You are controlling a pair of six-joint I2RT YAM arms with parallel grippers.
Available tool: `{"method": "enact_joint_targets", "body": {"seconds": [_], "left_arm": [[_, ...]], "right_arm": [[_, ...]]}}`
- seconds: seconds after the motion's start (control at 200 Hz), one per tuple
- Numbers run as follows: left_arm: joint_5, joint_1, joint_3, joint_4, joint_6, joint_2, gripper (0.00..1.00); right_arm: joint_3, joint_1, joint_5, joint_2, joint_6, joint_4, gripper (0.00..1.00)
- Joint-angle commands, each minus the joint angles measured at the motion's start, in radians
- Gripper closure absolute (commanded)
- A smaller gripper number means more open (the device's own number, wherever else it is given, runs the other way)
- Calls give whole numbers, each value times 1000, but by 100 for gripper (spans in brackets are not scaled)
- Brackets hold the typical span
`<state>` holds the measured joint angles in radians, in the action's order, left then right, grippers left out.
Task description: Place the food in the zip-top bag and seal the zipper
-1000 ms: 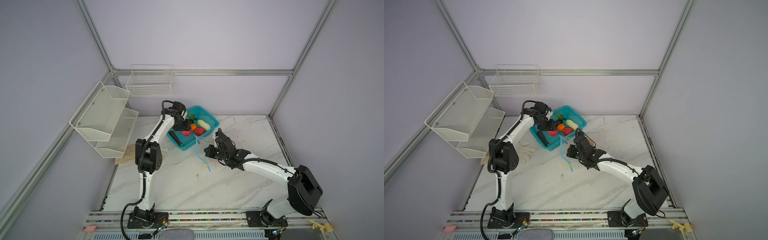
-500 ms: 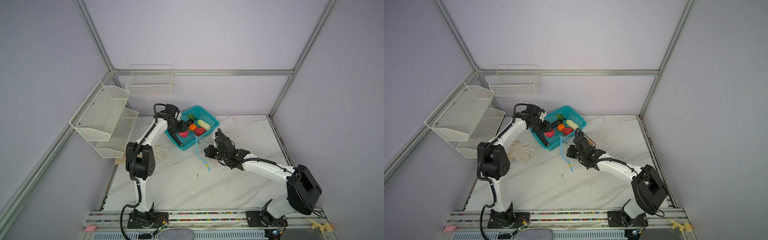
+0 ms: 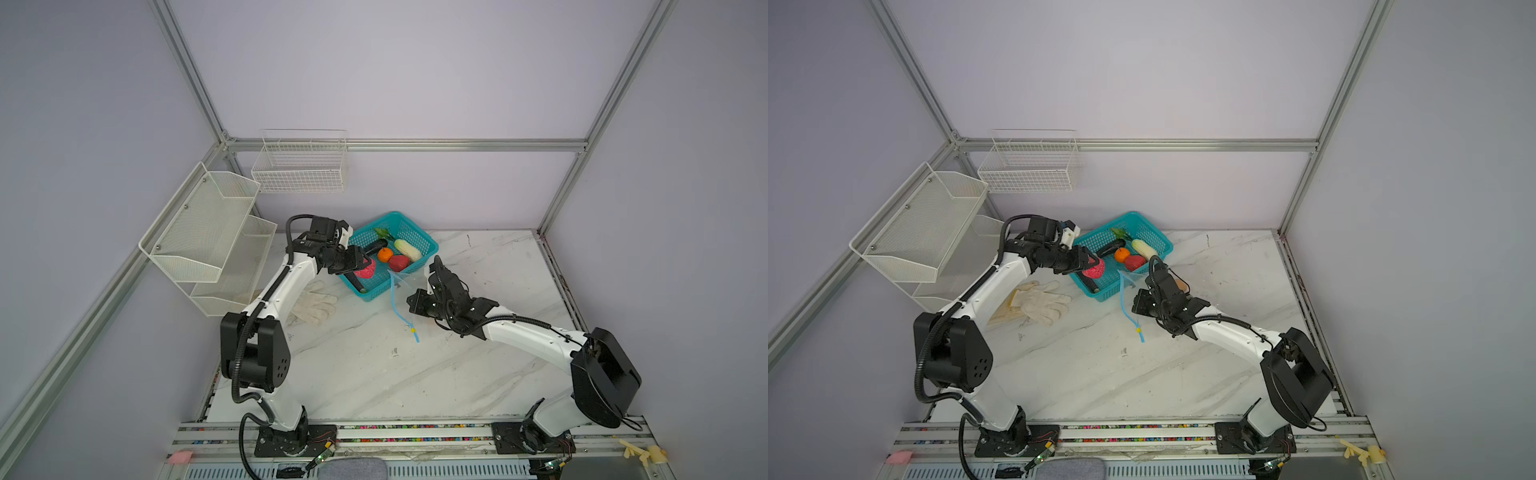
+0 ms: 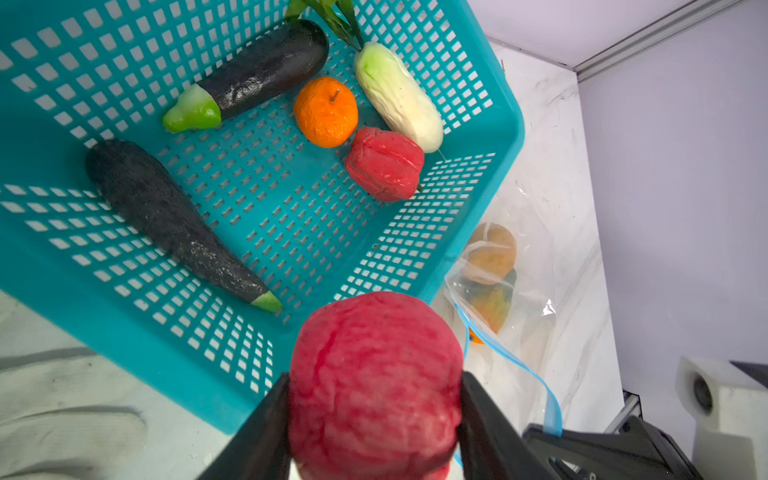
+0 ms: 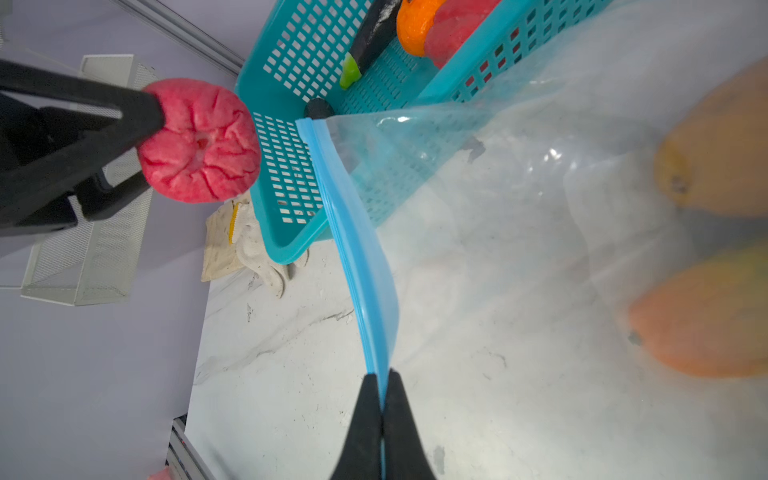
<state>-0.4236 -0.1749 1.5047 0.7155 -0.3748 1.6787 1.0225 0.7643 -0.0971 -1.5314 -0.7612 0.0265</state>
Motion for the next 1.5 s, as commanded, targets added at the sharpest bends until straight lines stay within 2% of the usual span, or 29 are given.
{"method": "enact_joint_targets", "body": {"seconds": [0.0,0.19,0.31,0.645,0.95,1.495], "left_arm": [[-64,6,-99,-64,-31,-99,45],[-197,2,-235,-186,-148,-201,46],[-238,-18,-274,-232,-211,-243,47],[-234,-98,-297,-278,-260,-256,48],[-226,-146,-304,-310,-276,-213,48],[-216,-156,-346,-334,-282,-203,48]], "right_arm": [[38,5,-4,-13,-4,-7,100],[51,4,-15,-27,0,-15,100],[57,4,-14,-28,0,-11,100],[64,5,-15,-28,1,-13,100],[59,4,-10,-7,1,-18,100],[41,5,-4,24,-6,-27,100]]}}
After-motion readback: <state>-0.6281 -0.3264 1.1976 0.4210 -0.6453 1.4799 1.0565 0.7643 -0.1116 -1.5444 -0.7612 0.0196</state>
